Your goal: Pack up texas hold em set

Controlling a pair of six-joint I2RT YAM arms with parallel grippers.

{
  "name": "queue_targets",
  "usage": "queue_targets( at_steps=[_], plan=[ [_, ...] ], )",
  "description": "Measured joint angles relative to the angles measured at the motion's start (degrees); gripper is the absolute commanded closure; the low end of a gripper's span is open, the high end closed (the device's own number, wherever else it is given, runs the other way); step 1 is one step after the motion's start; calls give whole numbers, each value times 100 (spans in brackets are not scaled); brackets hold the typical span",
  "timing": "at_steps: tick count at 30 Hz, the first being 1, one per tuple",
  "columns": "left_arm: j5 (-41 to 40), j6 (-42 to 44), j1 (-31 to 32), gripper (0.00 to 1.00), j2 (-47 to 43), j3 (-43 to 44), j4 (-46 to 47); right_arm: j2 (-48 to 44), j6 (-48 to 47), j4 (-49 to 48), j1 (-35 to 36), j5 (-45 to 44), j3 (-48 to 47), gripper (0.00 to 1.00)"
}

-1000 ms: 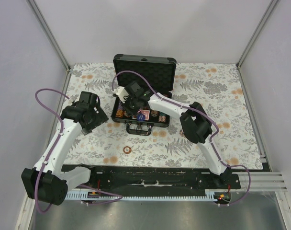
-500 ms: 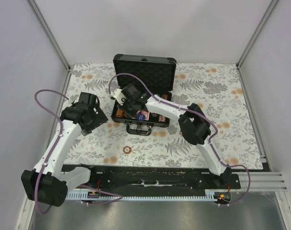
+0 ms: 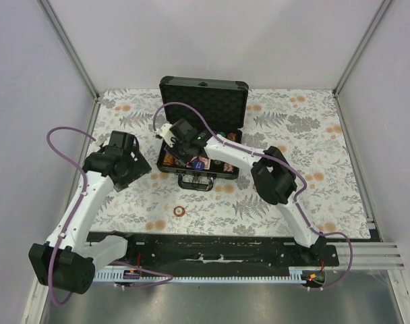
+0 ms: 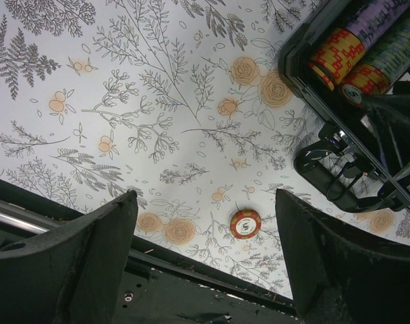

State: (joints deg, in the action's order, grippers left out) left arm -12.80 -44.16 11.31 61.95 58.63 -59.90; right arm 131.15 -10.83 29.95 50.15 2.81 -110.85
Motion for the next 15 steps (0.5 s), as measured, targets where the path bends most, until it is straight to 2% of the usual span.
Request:
queue_targets(
  at_steps=[8, 15],
  plan=[
    [267, 76, 0, 12, -42, -31, 24, -280, 382, -59, -101, -496, 26, 53],
    [901, 120, 2, 13, -74, -494, 179, -1408, 1036, -133, -153, -671, 656, 49]
  ],
)
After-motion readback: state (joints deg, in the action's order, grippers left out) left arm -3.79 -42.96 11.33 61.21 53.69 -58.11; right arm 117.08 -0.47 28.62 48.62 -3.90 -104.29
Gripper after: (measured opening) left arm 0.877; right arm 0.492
